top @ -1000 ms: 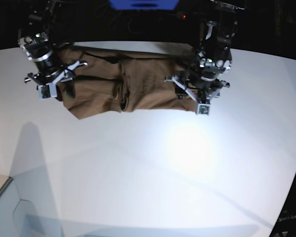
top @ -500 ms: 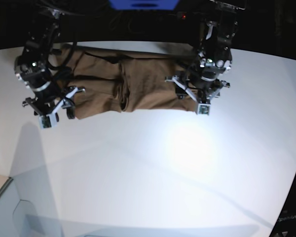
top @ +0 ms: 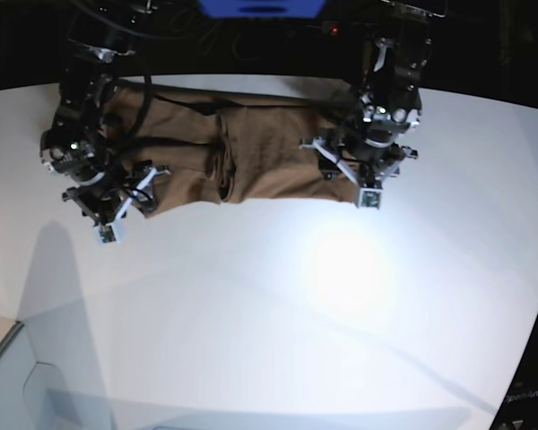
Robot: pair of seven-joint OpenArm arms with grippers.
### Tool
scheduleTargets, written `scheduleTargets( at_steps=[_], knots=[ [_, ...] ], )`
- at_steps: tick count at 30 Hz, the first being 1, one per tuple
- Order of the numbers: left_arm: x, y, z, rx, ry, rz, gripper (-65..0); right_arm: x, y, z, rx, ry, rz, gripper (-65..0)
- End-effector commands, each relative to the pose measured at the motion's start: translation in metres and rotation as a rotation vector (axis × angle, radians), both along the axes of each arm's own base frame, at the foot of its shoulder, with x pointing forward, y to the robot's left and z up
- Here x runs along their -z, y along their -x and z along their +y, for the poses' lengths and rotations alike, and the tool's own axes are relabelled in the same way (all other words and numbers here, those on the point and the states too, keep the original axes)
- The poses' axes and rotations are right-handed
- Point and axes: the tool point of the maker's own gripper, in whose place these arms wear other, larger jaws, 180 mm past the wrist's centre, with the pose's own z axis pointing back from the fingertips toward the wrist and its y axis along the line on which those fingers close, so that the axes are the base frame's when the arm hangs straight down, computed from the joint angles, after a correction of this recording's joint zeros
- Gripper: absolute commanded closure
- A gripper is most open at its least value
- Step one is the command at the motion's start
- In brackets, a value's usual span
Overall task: Layout the t-shirt on the table in an organized manner, then fold the t-shirt properly
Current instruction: 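Hold the folded end with the left gripper while the right gripper adjusts its end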
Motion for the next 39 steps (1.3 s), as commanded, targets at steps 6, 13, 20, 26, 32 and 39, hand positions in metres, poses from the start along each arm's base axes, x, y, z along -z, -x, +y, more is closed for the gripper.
scheduleTargets(
  at_steps=[6,13,20,26,32,39],
  knots=[
    [0.001,0.002,0.003,-0.002,-0.016,0.011,-32.5,-0.012,-0.008,0.003,-0.017,-0.003,-0.047,-18.1],
    [0.001,0.002,0.003,-0.002,-0.016,0.011,-32.5,-0.012,0.003,0.0,-0.012,0.009,-0.042,0.0],
    [0.0,0.001,0.003,-0.004,-0.014,0.01,-32.5,-0.04,0.034,0.007,-0.015,0.05,-0.102,0.0],
    [0.0,0.001,0.003,-0.004,-0.016,0.01,-32.5,-0.042,0.065,0.012,-0.008,0.057,-0.083,0.0],
    [0.0,0.001,0.004,-0.004,-0.017,0.01,-32.5,-0.027,0.089,0.014,-0.01,0.051,-0.02,0.0],
    [0.0,0.001,0.003,-0.004,-0.014,0.01,-32.5,-0.017,0.094,0.012,-0.006,0.047,0.009,0.0]
  ],
)
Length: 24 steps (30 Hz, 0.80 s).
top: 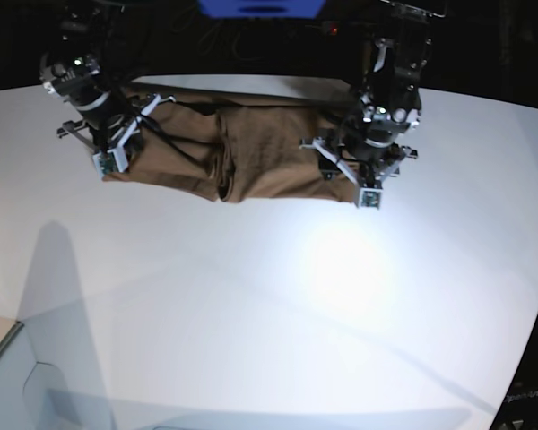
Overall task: Layout the t-shirt on the table in an organized manner, then fold the t-shirt properly
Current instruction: 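Hold the folded end with the left gripper while the right gripper adjusts its end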
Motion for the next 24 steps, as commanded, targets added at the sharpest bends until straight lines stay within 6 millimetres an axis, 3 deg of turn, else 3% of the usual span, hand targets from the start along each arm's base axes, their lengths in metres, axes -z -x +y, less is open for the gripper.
scheduleTargets(
  at_steps=[1,6,12,21,24],
  knots=[
    [0.0,0.001,0.003,-0.003,-0.016,0.01,-32.5,-0.005,-0.005,-0.001,0.0,-0.004,-0.028,0.0],
    [0.0,0.001,0.005,-0.002,-0.021,0.01,-32.6,0.003,-0.007,-0.003,0.007,-0.008,-0.009,0.0],
    [0.001,0.001,0.005,-0.002,-0.023,0.011,-32.7,0.013,-0.006,-0.025,0.077,-0.007,0.013,0.0],
    [0.0,0.001,0.005,-0.002,-0.023,0.01,-32.7,0.009,0.003,-0.058,0.168,0.025,-0.008,0.0],
    [0.0,0.001,0.005,-0.002,-0.023,0.01,-32.7,0.012,0.012,-0.059,0.17,0.027,0.009,0.0]
  ],
)
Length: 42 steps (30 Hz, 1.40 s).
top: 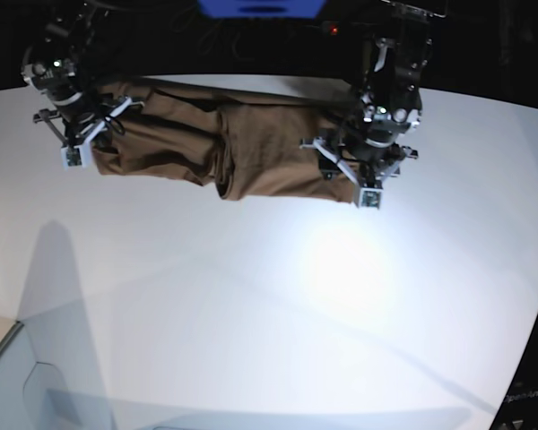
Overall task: Layout the t-shirt on the table in an organized manner, then fold the t-shirt properly
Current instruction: 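Hold the folded end with the left gripper while the right gripper adjusts its end, then release the left gripper and move it away from the folded shirt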
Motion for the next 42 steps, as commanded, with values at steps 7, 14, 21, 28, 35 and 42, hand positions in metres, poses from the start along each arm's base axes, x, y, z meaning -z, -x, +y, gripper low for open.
scheduleTargets(
  at_steps=[7,14,21,28,35,42],
  knots=[
    [0.0,0.0,0.004,-0.003,-0.02,0.008,-32.7,-0.005,0.014,0.01,0.006,-0.012,-0.005,0.0],
    [-0.001,0.0,0.004,-0.003,-0.02,0.006,-32.7,-0.004,0.015,0.025,-0.03,-0.031,0.0,0.0],
    [-0.004,-0.002,0.003,-0.003,-0.015,-0.003,-32.7,-0.007,0.008,0.021,-0.024,-0.019,-0.01,-24.4],
    [-0.004,-0.001,0.001,-0.004,-0.009,0.002,-32.7,-0.01,0.006,0.019,-0.026,-0.012,-0.018,-38.1],
    [-0.003,0.0,0.001,-0.004,-0.009,0.005,-32.7,-0.01,0.0,0.02,-0.023,-0.017,-0.027,-47.3],
    [-0.003,0.0,0.001,-0.004,-0.009,0.006,-32.7,0.019,0.006,0.026,-0.012,-0.074,0.041,-47.3]
  ],
)
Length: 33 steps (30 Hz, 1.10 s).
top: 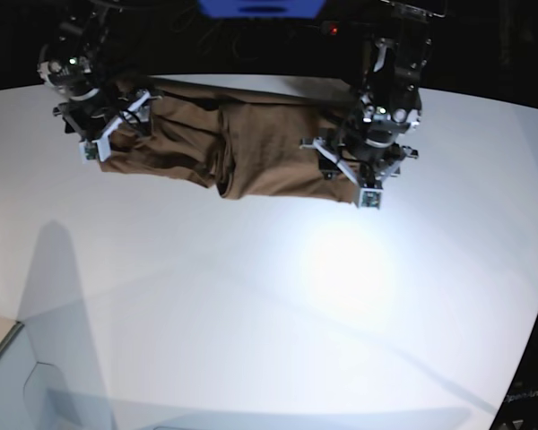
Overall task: Layout the t-shirt on the table in an organized manner, then fold the t-shirt properly
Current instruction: 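Release the left gripper and move it away from the folded shirt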
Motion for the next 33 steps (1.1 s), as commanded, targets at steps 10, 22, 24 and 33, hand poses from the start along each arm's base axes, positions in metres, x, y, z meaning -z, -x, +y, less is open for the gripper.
scheduleTargets(
  at_steps=[10,22,24,33],
  knots=[
    [-0.002,0.0,0.002,-0.005,-0.01,0.002,-32.7,0.021,0.007,0.004,0.003,-0.033,0.057,-36.4],
    [-0.009,-0.003,0.005,-0.055,0.155,0.014,-32.7,0.015,-0.024,-0.002,-0.005,-0.029,0.017,0.0],
    [-0.023,-0.01,0.009,-0.083,0.199,-0.024,-32.7,0.007,-0.029,-0.004,-0.006,-0.016,-0.01,0.0],
    [-0.071,-0.014,0.057,-0.171,0.199,-0.096,-32.7,-0.051,-0.048,-0.009,-0.02,0.07,-0.164,0.0]
  ],
)
